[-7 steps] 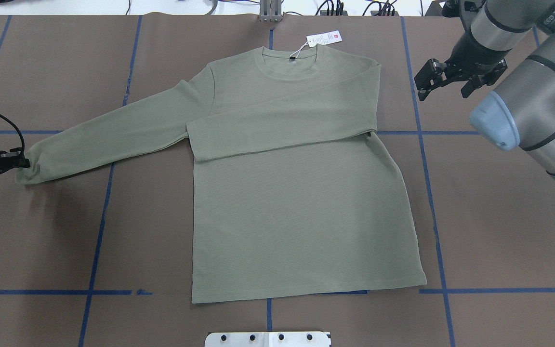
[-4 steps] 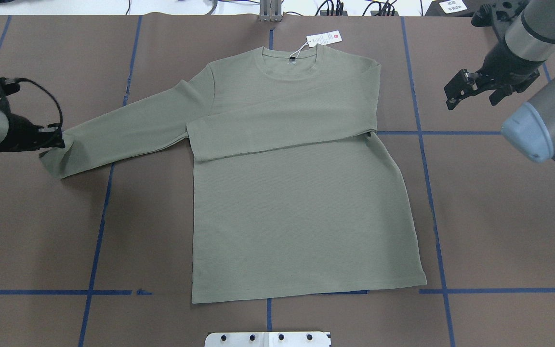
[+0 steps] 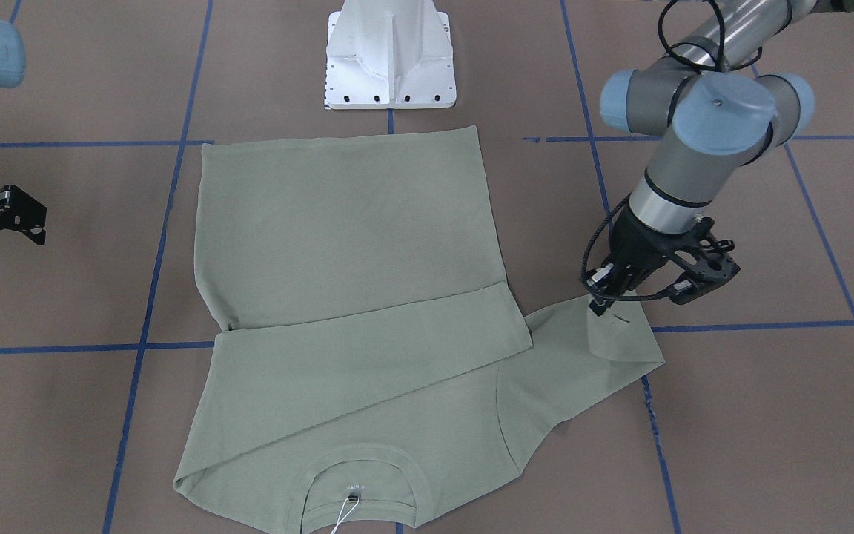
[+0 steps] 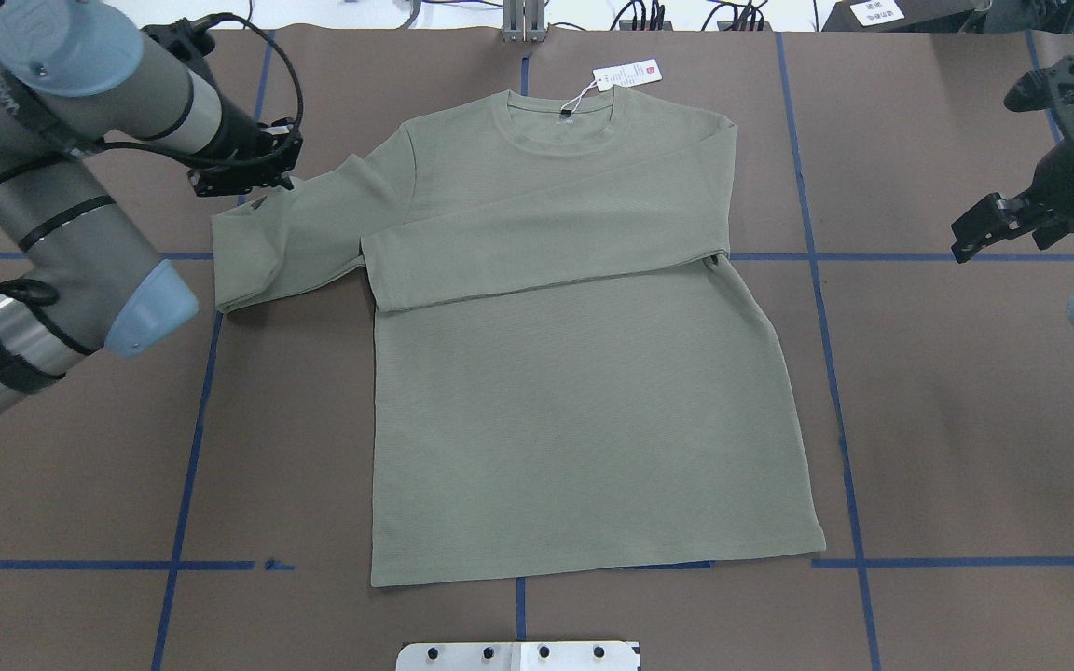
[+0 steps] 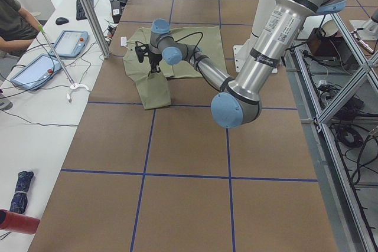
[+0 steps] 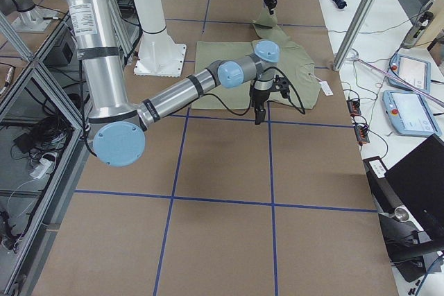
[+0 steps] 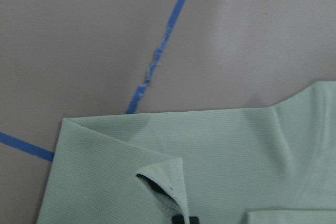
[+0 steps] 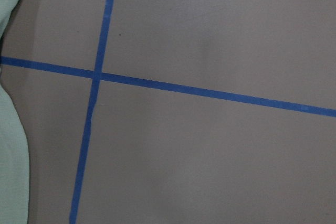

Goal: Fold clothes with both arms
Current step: 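Fold the held sleeve across the shirt body with the left gripper, then release the sleeve and move both grippers to the shirt hem corners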

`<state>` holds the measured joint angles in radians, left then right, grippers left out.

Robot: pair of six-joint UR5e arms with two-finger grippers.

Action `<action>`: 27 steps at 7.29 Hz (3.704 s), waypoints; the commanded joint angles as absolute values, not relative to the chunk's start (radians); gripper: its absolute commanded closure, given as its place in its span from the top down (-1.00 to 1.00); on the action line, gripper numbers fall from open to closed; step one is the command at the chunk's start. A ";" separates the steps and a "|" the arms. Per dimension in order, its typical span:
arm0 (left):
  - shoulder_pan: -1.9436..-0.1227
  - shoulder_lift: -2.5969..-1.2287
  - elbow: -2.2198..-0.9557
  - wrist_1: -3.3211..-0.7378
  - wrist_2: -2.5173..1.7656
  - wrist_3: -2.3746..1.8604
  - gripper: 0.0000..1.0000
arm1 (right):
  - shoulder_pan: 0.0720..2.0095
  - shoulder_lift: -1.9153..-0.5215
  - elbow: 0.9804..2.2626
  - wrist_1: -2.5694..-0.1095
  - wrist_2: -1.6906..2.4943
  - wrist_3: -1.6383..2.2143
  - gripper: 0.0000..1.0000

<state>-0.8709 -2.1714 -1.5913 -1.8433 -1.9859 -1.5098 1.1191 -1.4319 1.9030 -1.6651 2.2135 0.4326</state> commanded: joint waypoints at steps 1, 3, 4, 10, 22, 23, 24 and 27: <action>-0.822 -2.476 -1.380 -1.842 -1.987 -1.705 -1.00 | 1.137 -1.497 1.898 -1.592 2.214 0.428 1.00; -0.714 -2.650 -1.270 -1.876 -1.903 -1.865 -1.00 | 1.137 -1.514 1.894 -1.592 2.214 0.436 1.00; -0.622 -2.689 -1.255 -1.888 -1.852 -1.952 -1.00 | 1.137 -1.511 1.885 -1.592 2.215 0.436 1.00; -0.482 -2.806 -0.956 -2.137 -1.692 -2.062 -1.00 | 1.137 -1.506 1.878 -1.586 2.217 0.440 1.00; -0.502 -2.422 -1.534 -1.919 -1.689 -1.533 1.00 | 0.993 -1.477 1.896 -1.332 2.203 0.893 1.00; -0.508 -2.314 -1.710 -1.822 -1.690 -1.434 1.00 | 0.921 -1.503 1.922 -1.280 2.165 0.979 1.00; -0.509 -2.196 -1.876 -1.748 -1.690 -1.357 1.00 | 0.831 -1.576 1.981 -1.209 2.098 1.090 1.00; -0.509 -2.008 -2.058 -1.733 -1.727 -1.305 1.00 | 0.498 -1.699 2.101 -1.098 1.847 1.352 1.00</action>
<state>-0.5089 -2.0718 -1.9963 -1.7384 -1.7140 -1.3199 0.6582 -1.6588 2.0444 -1.1169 1.9827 1.2389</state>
